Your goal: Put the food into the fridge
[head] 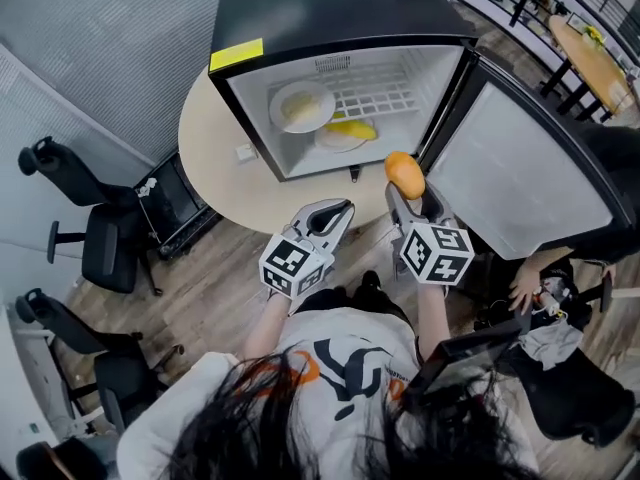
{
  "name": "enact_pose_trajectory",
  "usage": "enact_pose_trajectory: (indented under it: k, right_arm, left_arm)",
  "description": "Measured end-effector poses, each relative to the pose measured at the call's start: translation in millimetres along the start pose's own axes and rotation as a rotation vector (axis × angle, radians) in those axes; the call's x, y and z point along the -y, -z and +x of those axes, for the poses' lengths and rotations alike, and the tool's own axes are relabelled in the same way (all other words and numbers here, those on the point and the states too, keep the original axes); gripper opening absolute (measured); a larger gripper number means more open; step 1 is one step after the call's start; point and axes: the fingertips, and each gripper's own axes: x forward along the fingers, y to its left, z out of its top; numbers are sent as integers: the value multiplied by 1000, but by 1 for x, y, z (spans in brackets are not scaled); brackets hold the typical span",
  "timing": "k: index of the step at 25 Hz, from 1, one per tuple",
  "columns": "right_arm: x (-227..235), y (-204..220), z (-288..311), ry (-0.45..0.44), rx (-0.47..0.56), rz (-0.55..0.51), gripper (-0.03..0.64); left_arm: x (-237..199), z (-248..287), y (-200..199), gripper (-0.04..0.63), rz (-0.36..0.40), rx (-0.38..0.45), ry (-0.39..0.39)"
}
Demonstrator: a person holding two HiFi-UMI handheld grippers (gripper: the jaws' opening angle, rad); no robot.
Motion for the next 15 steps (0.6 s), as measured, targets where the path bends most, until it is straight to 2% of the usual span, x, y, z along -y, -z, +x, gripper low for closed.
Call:
enact_pose_trajectory:
  k: [6,15]
  right_arm:
    - [2,-22,33,-57,-23,-56,290]
    - [2,-45,86,-90,-39,-125,290]
  left_arm:
    - [-15,23,-18,12,-7,24,-56]
    - [-40,33,-25,12,-10,31,-137]
